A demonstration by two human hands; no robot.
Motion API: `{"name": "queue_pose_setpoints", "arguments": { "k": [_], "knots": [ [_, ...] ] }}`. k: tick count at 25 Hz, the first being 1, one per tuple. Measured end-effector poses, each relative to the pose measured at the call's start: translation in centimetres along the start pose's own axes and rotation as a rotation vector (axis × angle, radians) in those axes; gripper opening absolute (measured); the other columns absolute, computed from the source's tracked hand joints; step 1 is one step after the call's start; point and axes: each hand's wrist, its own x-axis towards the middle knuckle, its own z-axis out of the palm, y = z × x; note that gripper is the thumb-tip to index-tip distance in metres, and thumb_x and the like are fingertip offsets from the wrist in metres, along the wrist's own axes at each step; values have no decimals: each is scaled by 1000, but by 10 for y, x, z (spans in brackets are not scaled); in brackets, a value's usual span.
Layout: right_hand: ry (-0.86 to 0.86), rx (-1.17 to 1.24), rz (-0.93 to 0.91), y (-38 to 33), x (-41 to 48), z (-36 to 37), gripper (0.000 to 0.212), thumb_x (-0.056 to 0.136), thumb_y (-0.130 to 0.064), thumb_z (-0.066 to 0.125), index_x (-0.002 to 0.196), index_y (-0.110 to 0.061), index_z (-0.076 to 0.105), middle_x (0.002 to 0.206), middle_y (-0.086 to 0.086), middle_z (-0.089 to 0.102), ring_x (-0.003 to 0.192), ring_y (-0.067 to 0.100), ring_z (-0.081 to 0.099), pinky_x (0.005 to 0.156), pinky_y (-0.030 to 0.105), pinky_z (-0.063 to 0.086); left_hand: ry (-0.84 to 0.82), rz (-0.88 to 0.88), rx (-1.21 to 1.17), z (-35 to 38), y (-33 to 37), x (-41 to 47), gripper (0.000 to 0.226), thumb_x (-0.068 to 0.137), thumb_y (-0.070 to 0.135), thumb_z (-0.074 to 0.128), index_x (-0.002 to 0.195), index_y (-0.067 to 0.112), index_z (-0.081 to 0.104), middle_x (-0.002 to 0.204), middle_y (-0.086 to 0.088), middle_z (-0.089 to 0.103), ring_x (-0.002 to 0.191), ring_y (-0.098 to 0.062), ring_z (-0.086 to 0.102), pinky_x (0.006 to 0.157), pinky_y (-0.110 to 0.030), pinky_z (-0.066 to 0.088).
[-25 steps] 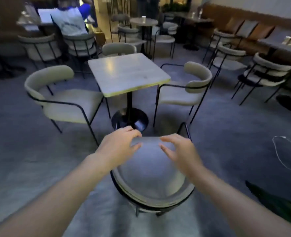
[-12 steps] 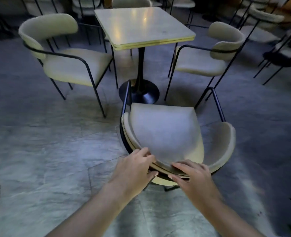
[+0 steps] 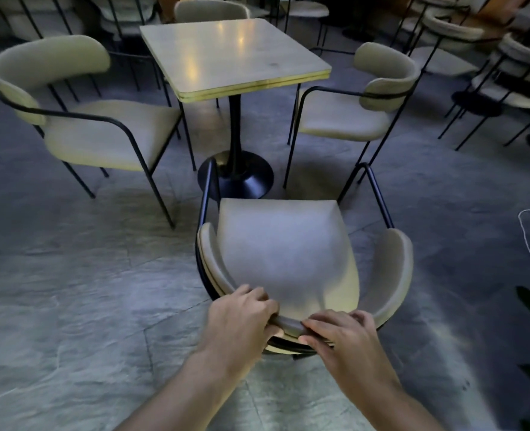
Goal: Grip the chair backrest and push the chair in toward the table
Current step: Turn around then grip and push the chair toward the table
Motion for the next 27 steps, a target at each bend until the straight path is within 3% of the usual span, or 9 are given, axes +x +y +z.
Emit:
{"name": "queue_pose_setpoints", "arguments": {
  "k": [3,5,15,20,27],
  "knots": [
    [10,15,-11,6,12,4,25,84,-53,54,92,-37,72,94,-25,67,88,-7,54,84,34,31,-6,33,56,-2,-5,13,24,71,54,67,77,31,68,75,12,61,75,-12,59,48,-29,37],
    [15,15,-18,15,26,7,25,84,-53,54,92,-37,72,95,-25,66,87,-5,56,85,33,30,9,28,57,-3,-9,29,23,74,54,66,79,31,68,77,12,62,76,-12,59,50,-30,41],
    [29,49,-71,85,161,30,28,85,-53,54,95,-36,74,97,-21,68,88,-1,59,85,29,27,10,-133,82,-11,-45,157,21,77,52,72,87,34,69,86,14,63,84,-12,59,52,-29,41],
    [17,49,-96,111,216,37,30,86,-53,53,97,-35,75,98,-20,68,89,1,60,85,29,27,9,-209,73,-13,-58,207,23,87,52,60,99,34,65,100,13,62,96,-11,53,64,-34,50],
    [-22,33,-140,115,241,28,39,80,-59,55,98,-31,75,96,-16,69,90,3,60,86,27,33,-22,-200,-40,-27,-65,214,30,88,48,60,115,34,60,116,15,54,110,-10,50,77,-31,53]
  ]
}}
